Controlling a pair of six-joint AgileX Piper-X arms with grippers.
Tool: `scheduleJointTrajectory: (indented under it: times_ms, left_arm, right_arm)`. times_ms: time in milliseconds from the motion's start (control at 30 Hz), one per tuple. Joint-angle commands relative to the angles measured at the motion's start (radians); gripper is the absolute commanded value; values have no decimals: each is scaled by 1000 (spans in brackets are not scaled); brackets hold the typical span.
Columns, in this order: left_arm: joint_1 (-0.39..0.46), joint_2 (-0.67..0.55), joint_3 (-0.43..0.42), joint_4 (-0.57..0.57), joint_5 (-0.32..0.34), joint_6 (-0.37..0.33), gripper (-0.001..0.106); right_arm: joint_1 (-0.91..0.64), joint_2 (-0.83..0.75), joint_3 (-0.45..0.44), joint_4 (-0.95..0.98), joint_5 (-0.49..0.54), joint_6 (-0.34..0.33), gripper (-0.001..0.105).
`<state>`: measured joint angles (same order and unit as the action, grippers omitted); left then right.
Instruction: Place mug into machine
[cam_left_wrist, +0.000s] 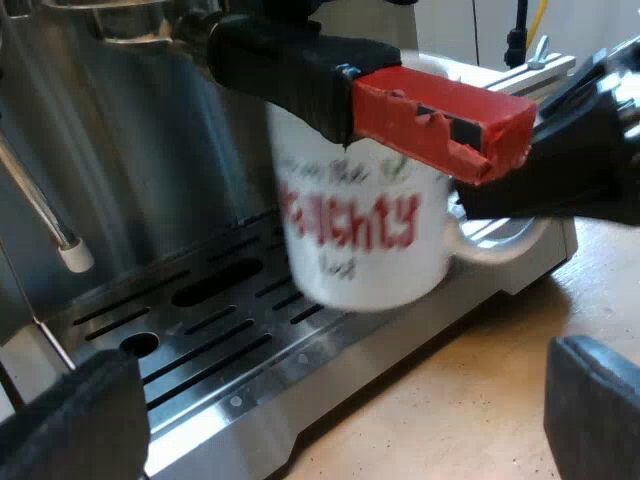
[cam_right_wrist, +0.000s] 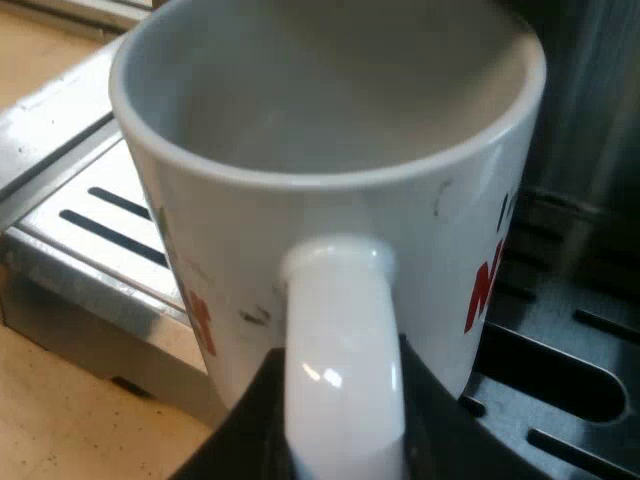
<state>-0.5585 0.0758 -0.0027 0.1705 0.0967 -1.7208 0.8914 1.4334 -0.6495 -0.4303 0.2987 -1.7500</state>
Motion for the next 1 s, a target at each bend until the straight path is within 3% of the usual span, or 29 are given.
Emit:
scheduleJointTrajectory:
  times_ms: [33,433,500,633,733,1000]
  left_arm:
    - [-3,-1,-3,-20,14,-10,81]
    - [-3,-1,-3,-20,14,-37,81]
    - [-3,-1,-3,-20,18,-36,81]
    - [-3,-1,-3,-20,21,-36,81]
    - [-3,-1,-3,-20,21,-36,81]
    - [-3,-1,-3,-20,21,-36,81]
  right_arm:
    - [-3,32,-52,-65,4,1,0]
    - [-4,113,-85,-96,17,1,1]
    - [-4,113,-85,-88,27,1,10]
    - [-2,113,-85,-90,26,4,45]
    - [2,108,-85,-90,30,3,57]
    - [36,100,-79,-90,84,3,54]
